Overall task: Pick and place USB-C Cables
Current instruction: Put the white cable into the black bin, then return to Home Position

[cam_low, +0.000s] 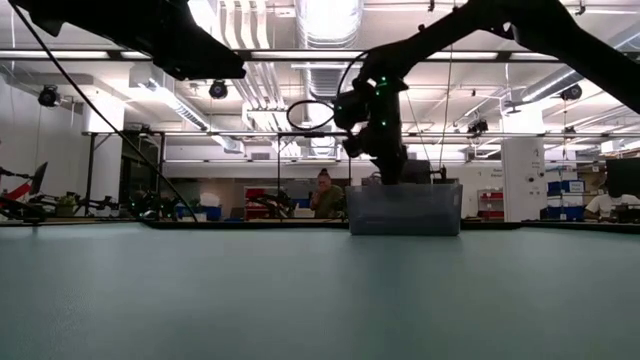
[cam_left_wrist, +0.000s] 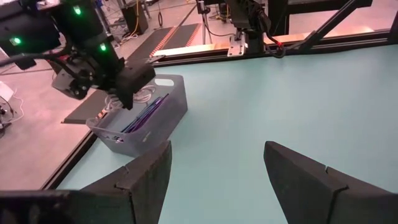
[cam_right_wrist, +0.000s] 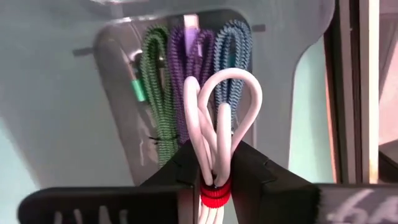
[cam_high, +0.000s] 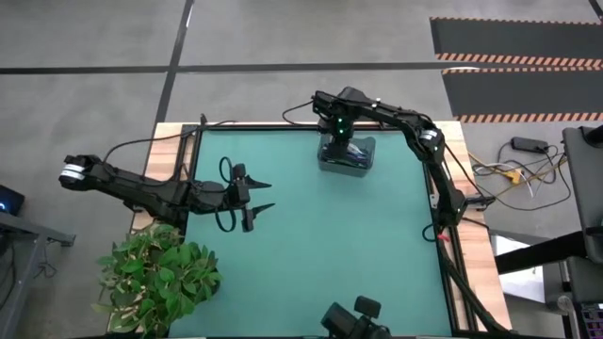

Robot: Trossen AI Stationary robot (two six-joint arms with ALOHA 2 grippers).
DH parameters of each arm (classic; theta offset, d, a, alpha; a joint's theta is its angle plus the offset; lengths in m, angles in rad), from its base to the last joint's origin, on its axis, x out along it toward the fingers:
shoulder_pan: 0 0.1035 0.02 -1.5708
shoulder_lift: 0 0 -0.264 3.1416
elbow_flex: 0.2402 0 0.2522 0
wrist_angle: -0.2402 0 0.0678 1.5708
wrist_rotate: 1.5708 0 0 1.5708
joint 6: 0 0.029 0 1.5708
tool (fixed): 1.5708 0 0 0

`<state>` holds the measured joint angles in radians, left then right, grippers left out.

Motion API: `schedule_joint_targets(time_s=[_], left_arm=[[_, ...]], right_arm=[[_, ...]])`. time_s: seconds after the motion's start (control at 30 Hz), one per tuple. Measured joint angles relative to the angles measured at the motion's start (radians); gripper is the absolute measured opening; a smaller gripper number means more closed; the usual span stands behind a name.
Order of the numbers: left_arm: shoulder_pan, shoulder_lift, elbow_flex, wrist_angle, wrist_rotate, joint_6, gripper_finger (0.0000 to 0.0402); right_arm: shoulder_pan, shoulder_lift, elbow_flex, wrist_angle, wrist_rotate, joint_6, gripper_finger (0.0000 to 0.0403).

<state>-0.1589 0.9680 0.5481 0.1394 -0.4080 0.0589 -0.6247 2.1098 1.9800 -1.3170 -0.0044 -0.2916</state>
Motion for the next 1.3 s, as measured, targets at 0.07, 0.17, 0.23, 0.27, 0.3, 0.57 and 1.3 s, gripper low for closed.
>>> schedule_joint_targets(time_s=[0.07, 0.17, 0.23, 0.27, 0.3, 0.57, 1.3], left_arm=[[0.0, 0.0, 0.0, 0.0, 0.0, 0.0, 0.024], [0.0, 0.0, 0.0, 0.0, 0.0, 0.0, 0.024], [0.0, 0.0, 0.0, 0.0, 0.0, 0.0, 0.024], [0.0, 0.0, 0.0, 0.0, 0.0, 0.0, 0.024], [0.0, 0.0, 0.0, 0.0, 0.0, 0.0, 0.024], [0.0, 0.0, 0.0, 0.0, 0.0, 0.0, 0.024], [-0.005, -0.396, -0.177, -0.124, 0.099, 0.008, 0.0108]], right_arm=[[0.0, 0.0, -0.016, 0.009, 0.017, 0.0, 0.0049], [0.0, 0.0, -0.04, 0.021, 0.038, -0.002, 0.005], [0.0, 0.0, -0.058, 0.022, 0.038, -0.012, 0.0054], [0.0, 0.0, -0.066, 0.024, 0.038, -0.015, 0.0058], [0.0, 0.0, -0.073, 0.027, 0.039, -0.015, 0.0063], [-0.002, 0.0, -0.061, 0.043, 0.041, 0.011, 0.0123], [0.171, -0.512, -0.523, 0.632, -0.064, 0.163, 0.0116]])
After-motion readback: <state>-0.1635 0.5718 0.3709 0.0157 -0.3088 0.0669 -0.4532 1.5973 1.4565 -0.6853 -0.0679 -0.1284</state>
